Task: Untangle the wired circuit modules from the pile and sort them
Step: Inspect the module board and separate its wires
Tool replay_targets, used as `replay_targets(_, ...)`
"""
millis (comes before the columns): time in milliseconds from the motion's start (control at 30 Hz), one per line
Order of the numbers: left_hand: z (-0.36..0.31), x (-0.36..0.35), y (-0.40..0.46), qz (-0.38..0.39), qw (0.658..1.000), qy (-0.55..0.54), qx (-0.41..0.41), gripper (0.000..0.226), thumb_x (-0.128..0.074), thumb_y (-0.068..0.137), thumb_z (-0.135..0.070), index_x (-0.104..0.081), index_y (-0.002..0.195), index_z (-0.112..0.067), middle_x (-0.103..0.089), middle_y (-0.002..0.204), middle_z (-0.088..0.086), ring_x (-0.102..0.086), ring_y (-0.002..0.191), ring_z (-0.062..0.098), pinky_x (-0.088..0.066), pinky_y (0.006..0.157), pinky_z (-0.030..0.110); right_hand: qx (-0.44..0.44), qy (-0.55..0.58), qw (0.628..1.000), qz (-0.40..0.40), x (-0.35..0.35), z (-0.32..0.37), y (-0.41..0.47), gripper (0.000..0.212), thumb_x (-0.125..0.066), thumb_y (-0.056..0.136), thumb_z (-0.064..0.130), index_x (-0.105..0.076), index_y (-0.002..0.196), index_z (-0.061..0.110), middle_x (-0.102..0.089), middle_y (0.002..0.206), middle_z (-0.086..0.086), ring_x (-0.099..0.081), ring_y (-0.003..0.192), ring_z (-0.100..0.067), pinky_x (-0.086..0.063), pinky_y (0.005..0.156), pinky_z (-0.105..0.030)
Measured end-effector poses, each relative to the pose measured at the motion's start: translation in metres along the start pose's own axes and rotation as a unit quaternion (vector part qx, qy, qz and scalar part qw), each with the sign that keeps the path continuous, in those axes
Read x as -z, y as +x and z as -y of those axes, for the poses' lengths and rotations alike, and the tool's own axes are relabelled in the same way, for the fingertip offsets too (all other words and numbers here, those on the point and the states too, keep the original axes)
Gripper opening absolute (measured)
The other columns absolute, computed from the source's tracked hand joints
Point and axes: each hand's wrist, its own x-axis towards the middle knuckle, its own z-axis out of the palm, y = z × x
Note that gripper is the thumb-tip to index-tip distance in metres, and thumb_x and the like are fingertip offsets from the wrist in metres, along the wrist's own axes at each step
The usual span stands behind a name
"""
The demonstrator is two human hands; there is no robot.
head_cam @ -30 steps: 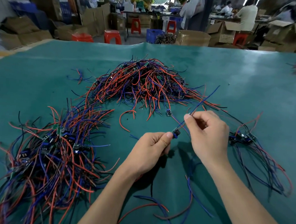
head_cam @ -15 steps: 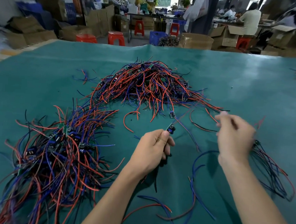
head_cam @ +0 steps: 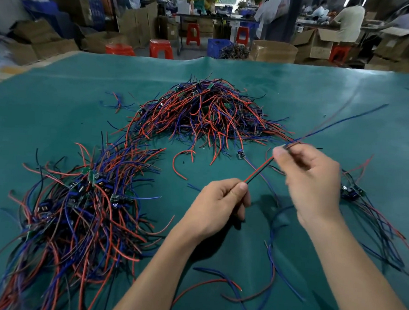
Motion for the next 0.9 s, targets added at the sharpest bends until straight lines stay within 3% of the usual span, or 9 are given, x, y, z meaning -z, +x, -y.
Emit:
replay_targets(133, -0.001, -0.001, -0.001, 0.014, 1.0, 0.024, -0.004, 0.036, -0.043, 0.104, -0.036, -0.06, 0.076, -0.02, -0.064, 0.061, -0.006, -0.057, 0.057, 0.01, -0.038, 0.056, 0.017, 0.016, 0.036, 0.992, -0.116, 0.015, 0.018, 0.009, 0.012, -0.074, 0.084, 0.042, -0.074, 0.074, 0.036, -0.065, 0.065, 0.013, -0.052, 0.063, -0.011, -0.043, 0.064, -0.039)
replay_targets(267, 0.002, 0.0, -0.001, 0.004, 0.998, 0.056, -0.001, 0.035, -0.042, 0.102, -0.037, -0.062, 0.08, -0.019, -0.065, 0.062, -0.008, -0.054, 0.057, 0.008, -0.042, 0.06, 0.027, 0.041, 0.112, 0.982, -0.146, 0.008, 0.058, 0.013, 0.013, -0.073, 0.091, 0.027, -0.071, 0.079, 0.023, -0.062, 0.062, 0.012, -0.044, 0.05, -0.01, -0.038, 0.047, -0.028)
replay_targets(400, 0.003, -0.001, 0.001, -0.006, 0.999, 0.042, 0.018, 0.034, -0.042, 0.099, -0.038, -0.066, 0.081, -0.021, -0.066, 0.061, -0.006, -0.054, 0.054, 0.005, -0.042, 0.059, 0.027, 0.056, 0.139, 0.989, -0.019, -0.029, 0.11, 0.011, 0.017, -0.072, 0.09, 0.027, -0.074, 0.075, 0.02, -0.068, 0.064, 0.002, -0.045, 0.049, -0.011, -0.036, 0.045, -0.028)
replay_targets(500, -0.001, -0.002, -0.001, -0.026, 0.999, 0.029, 0.019, 0.036, -0.04, 0.087, -0.03, -0.066, 0.062, -0.035, -0.063, 0.053, -0.01, -0.051, 0.048, 0.0, -0.04, 0.053, 0.02, 0.093, 0.087, 0.985, 0.12, -0.08, 0.135, 0.001, 0.028, -0.073, 0.091, 0.031, -0.076, 0.073, 0.009, -0.069, 0.073, -0.022, -0.047, 0.06, -0.018, -0.041, 0.053, -0.048)
replay_targets(533, -0.002, -0.002, -0.002, -0.033, 0.999, 0.033, 0.023, 0.038, -0.039, 0.08, -0.026, -0.064, 0.055, -0.038, -0.059, 0.048, -0.013, -0.048, 0.046, -0.002, -0.038, 0.051, 0.017, 0.103, 0.062, 0.979, 0.165, -0.099, 0.14, -0.002, 0.033, -0.072, 0.092, 0.033, -0.076, 0.075, 0.004, -0.067, 0.07, -0.022, -0.047, 0.06, -0.017, -0.042, 0.054, -0.05)
replay_targets(600, -0.002, -0.001, -0.003, -0.04, 0.998, 0.04, 0.034, 0.038, -0.037, 0.071, -0.021, -0.06, 0.047, -0.038, -0.055, 0.044, -0.015, -0.045, 0.044, -0.003, -0.037, 0.051, 0.016, 0.102, -0.004, 0.957, 0.27, -0.132, 0.145, -0.005, 0.043, -0.071, 0.094, 0.04, -0.072, 0.076, 0.001, -0.057, 0.056, -0.004, -0.043, 0.055, -0.009, -0.037, 0.054, -0.037)
replay_targets(700, 0.001, 0.0, -0.002, -0.04, 0.999, 0.01, 0.032, 0.036, -0.043, 0.082, -0.017, -0.061, 0.053, -0.029, -0.062, 0.051, -0.009, -0.048, 0.045, -0.001, -0.039, 0.05, 0.017, 0.079, -0.14, 0.89, 0.426, -0.159, 0.134, 0.01, 0.036, -0.073, 0.089, 0.05, -0.077, 0.092, 0.015, -0.063, 0.068, 0.012, -0.056, 0.065, -0.008, -0.045, 0.068, -0.028)
replay_targets(800, 0.004, 0.001, 0.001, -0.029, 0.999, -0.003, 0.036, 0.035, -0.042, 0.1, -0.02, -0.064, 0.073, -0.018, -0.067, 0.06, -0.002, -0.052, 0.05, 0.005, -0.042, 0.051, 0.019, 0.102, -0.336, 0.842, 0.408, -0.158, 0.094, 0.043, 0.021, -0.073, 0.086, 0.041, -0.078, 0.094, 0.023, -0.076, 0.099, -0.005, -0.07, 0.098, -0.026, -0.055, 0.088, -0.032)
replay_targets(900, 0.007, 0.001, 0.003, -0.024, 0.999, 0.007, 0.041, 0.035, -0.042, 0.102, -0.028, -0.067, 0.085, -0.011, -0.067, 0.061, -0.002, -0.054, 0.055, 0.01, -0.044, 0.053, 0.024, 0.049, -0.486, 0.812, 0.318, -0.133, 0.042, 0.071, 0.031, -0.066, 0.086, 0.029, -0.072, 0.115, 0.02, -0.066, 0.127, -0.017, -0.063, 0.116, -0.037, -0.054, 0.099, -0.042)
